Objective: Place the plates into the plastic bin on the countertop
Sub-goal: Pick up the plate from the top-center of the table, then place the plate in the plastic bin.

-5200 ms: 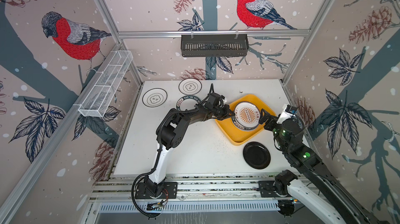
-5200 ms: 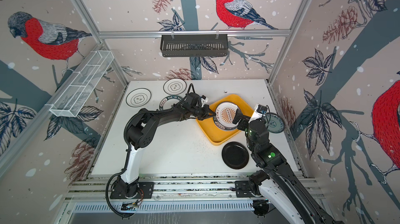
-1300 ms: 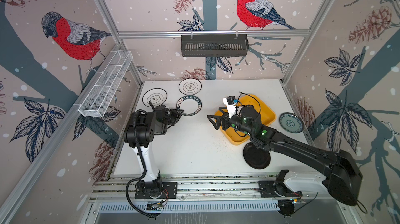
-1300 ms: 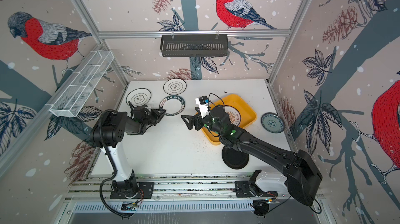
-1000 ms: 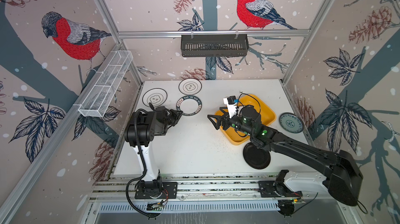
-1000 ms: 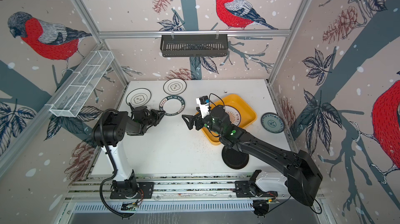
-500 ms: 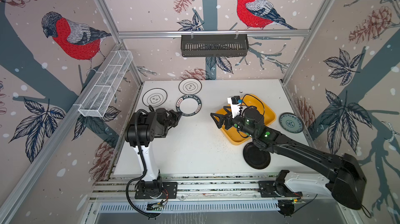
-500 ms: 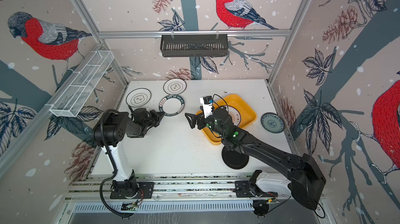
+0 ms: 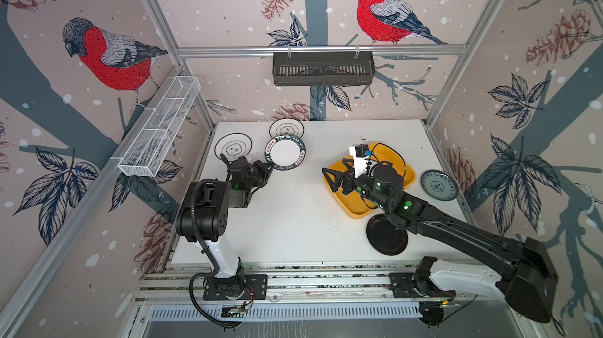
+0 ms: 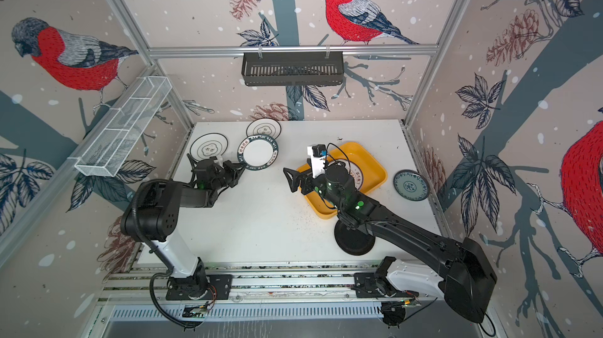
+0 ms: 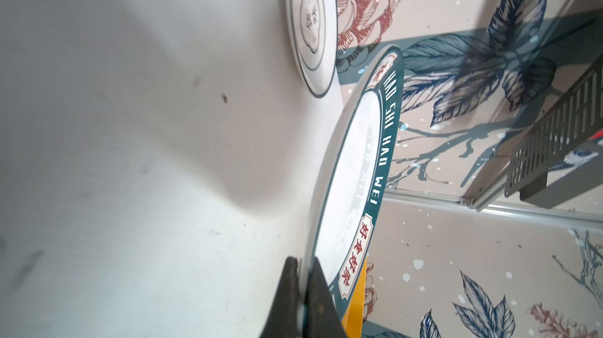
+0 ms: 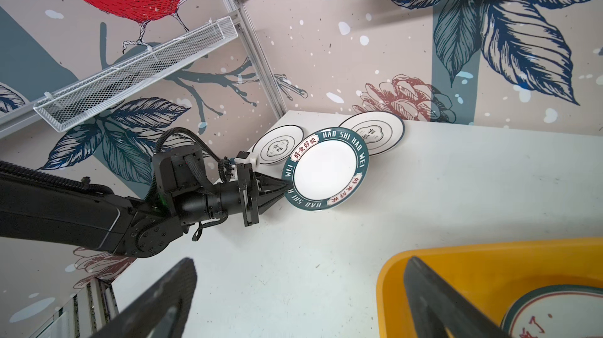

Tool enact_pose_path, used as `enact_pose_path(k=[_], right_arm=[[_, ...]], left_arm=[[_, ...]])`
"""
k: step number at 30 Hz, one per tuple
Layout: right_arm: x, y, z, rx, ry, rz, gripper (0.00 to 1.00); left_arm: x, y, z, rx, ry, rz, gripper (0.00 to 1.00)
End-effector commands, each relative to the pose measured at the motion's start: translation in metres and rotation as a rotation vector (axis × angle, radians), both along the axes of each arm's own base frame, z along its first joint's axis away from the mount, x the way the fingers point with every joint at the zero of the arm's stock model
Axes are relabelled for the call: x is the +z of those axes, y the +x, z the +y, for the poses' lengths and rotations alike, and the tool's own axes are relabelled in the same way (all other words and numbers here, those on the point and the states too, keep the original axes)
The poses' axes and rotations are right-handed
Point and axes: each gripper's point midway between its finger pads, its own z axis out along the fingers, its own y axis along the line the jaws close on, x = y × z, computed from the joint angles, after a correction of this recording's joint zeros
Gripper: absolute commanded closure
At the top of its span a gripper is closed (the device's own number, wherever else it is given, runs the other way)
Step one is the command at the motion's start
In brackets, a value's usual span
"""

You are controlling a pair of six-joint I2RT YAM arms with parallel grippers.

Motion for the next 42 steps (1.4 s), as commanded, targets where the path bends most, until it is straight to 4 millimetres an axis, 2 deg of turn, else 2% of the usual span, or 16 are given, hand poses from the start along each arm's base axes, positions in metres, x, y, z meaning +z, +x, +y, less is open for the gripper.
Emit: enact_pose_path(k=[1, 7, 16, 23, 33, 42], right_arm=[[0.017, 0.005, -0.006, -0.013, 0.045, -0.042, 0.0], [0.026, 0.015, -0.026, -0.076, 0.046, -0.067, 0.0], [0.033, 0.022, -0.071, -0.211, 0.044, -0.088, 0.0], [0.035, 0.024, -0.112, -0.336, 0.014, -0.099, 0.0], [0.04, 0.01, -0.166, -0.478, 0.015, -0.152, 0.0], [0.042, -0.002, -0.194, -0.553, 0.01, -0.156, 0.0]], left_arm=[[0.015, -0.007, -0.017, -0.066, 0.043, -0.037, 1.0], [0.035, -0.015, -0.048, -0.153, 0.073, -0.064, 1.0], [0.054, -0.018, -0.105, -0.314, 0.106, -0.093, 1.0], [0.057, -0.025, -0.149, -0.426, 0.11, -0.088, 1.0], [0.059, -0.035, -0.213, -0.58, 0.113, -0.086, 1.0], [0.047, -0.045, -0.269, -0.7, 0.137, -0.053, 1.0]])
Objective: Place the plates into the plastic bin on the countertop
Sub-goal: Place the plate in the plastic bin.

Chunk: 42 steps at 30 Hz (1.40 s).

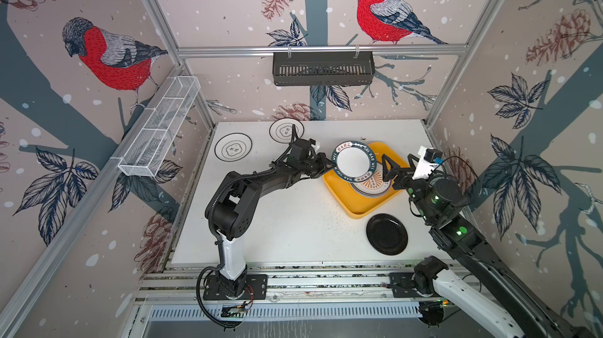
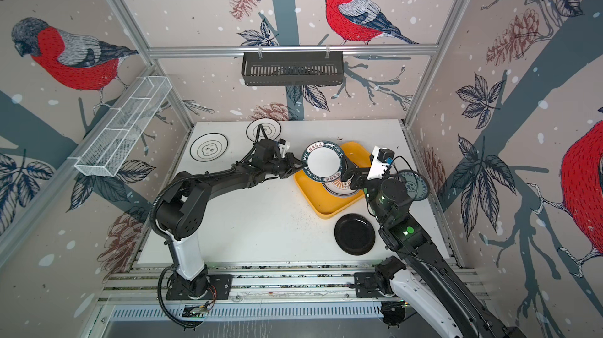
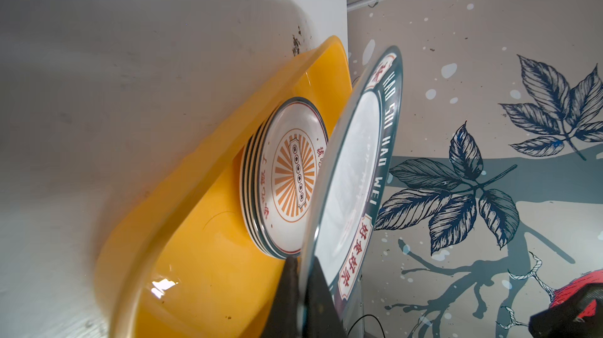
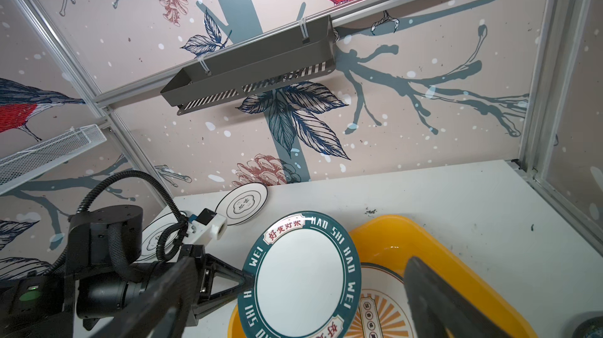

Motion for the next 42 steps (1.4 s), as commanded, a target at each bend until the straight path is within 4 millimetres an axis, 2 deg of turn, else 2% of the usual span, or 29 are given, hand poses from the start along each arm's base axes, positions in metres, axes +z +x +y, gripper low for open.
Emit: enact_pose_path(k=[1, 5, 12, 17, 34, 40, 42], right_arm=[[-0.005, -0.002, -0.011, -0.046, -0.018, 0.011, 0.0], [-0.009, -0.006, -0.018, -0.064, -0.012, 0.017, 0.0], [-0.007, -0.008, -0.02, -0.069, -0.003, 0.014, 0.0], [-0.009, -0.008, -0.02, -0.067, 0.0, 0.017, 0.0], [-0.016, -0.011, -0.022, -0.067, 0.021, 0.033, 0.0], [-0.018, -0.014, -0.026, -0.079, 0.023, 0.044, 0.0], [-0.019, -0.014, -0.028, -0.089, 0.022, 0.049, 0.01]], left_arm=[[-0.001, -0.007, -0.02, -0.071, 0.01, -0.008, 1.0], [-0.009, -0.009, -0.043, -0.116, 0.023, 0.008, 1.0], [-0.028, -0.009, -0.06, -0.137, 0.038, 0.045, 1.0], [-0.039, -0.009, -0.066, -0.14, 0.046, 0.068, 1.0], [-0.057, -0.005, -0.082, -0.152, 0.084, 0.096, 1.0], [-0.061, -0.004, -0.085, -0.157, 0.101, 0.101, 0.88], [-0.059, -0.004, -0.086, -0.156, 0.099, 0.092, 0.81]])
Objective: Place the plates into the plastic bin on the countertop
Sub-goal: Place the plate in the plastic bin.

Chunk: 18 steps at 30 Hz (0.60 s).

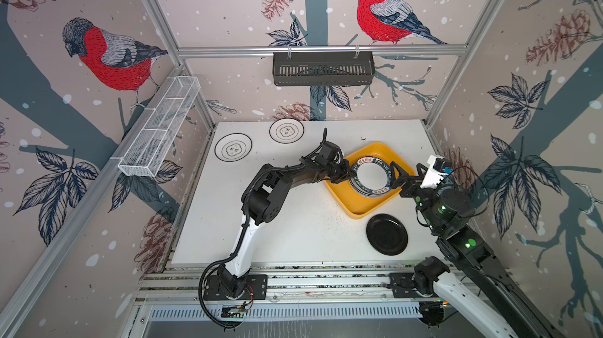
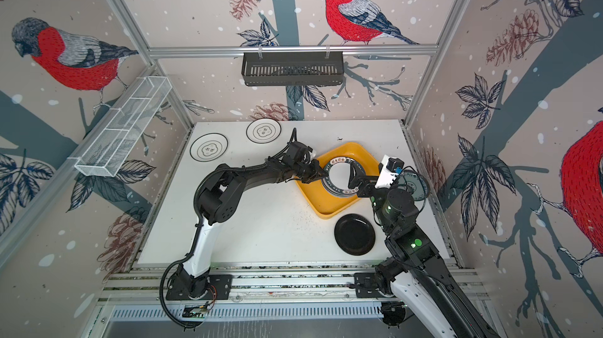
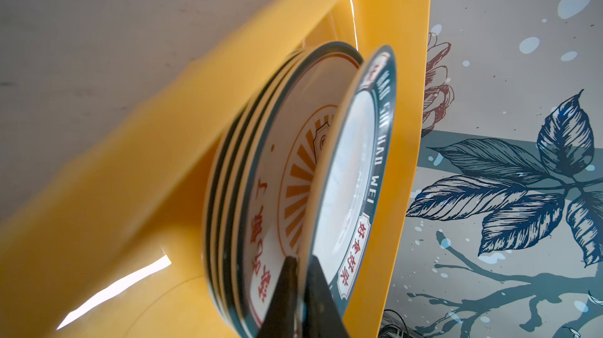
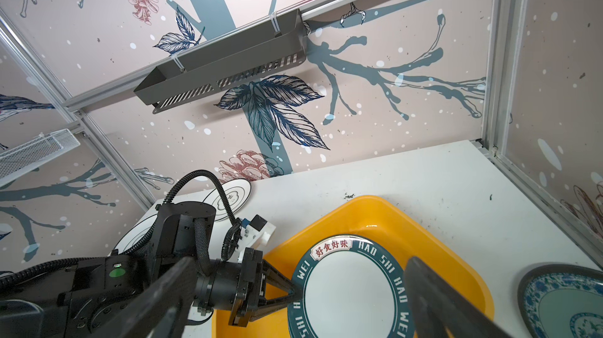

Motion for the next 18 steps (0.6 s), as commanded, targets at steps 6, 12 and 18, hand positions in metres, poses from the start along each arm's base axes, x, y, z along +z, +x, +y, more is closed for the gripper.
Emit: enact_pose_path(k=[6, 12, 18], right_arm=[[-0.002, 0.001, -0.005, -0.031, 0.012, 0.007, 0.0], [-0.003, 0.003, -0.006, -0.038, 0.013, 0.018, 0.01], [-0.009, 0.005, -0.018, -0.115, 0.023, 0.058, 0.0]], left_arm=[[0.01, 0.001, -0.001, -0.014, 0.004, -0.04, 0.77], [0.011, 0.001, 0.003, -0.005, 0.026, -0.054, 0.49], [0.022, 0.005, 0.005, 0.003, 0.069, -0.109, 0.24]])
